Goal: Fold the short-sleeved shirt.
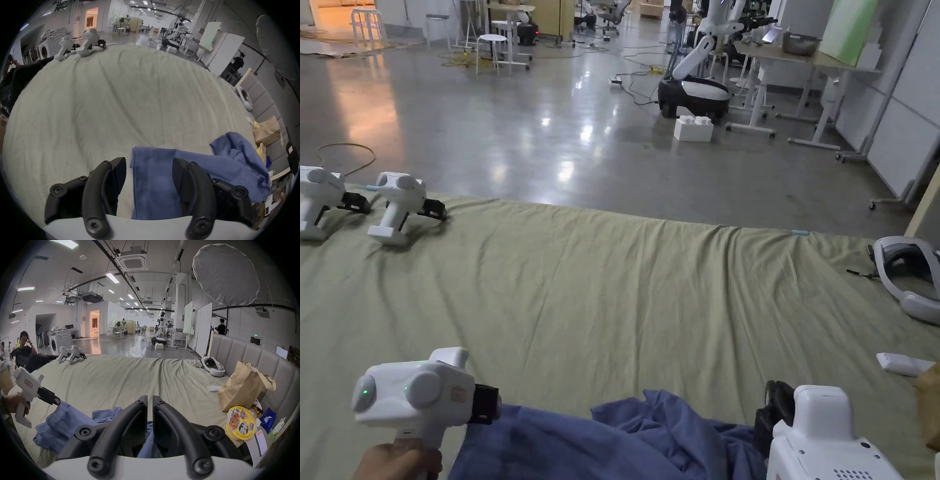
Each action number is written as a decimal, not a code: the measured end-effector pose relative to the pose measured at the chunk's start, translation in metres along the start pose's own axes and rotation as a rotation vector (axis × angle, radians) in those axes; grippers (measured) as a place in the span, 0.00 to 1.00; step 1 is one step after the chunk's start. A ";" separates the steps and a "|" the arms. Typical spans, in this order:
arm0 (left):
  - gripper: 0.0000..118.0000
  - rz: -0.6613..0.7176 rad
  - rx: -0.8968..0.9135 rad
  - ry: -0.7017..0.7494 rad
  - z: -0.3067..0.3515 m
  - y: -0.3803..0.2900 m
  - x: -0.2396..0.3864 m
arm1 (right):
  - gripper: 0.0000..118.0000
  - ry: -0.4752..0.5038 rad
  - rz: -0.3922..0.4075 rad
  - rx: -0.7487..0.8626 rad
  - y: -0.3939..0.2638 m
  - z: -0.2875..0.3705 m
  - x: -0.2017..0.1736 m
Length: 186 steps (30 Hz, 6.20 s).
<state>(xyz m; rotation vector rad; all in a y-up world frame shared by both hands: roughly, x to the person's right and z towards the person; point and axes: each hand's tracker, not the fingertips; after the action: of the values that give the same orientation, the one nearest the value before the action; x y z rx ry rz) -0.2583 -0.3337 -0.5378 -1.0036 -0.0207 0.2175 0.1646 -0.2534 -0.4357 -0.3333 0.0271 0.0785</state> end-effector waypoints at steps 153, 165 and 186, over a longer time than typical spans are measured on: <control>0.01 -0.127 0.346 0.200 0.152 -0.125 -0.060 | 0.04 0.038 0.056 0.114 -0.015 0.071 -0.055; 0.63 0.178 0.077 0.137 0.129 -0.135 -0.102 | 0.04 0.052 0.050 -0.010 -0.036 0.044 -0.055; 0.07 0.113 0.069 0.240 0.073 -0.150 -0.109 | 0.04 0.046 0.034 -0.226 -0.042 -0.040 -0.020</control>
<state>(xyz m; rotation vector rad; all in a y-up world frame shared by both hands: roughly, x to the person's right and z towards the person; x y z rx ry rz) -0.3482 -0.3711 -0.3638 -0.9574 0.2610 0.1984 0.1477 -0.3077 -0.4586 -0.5611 0.0698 0.1082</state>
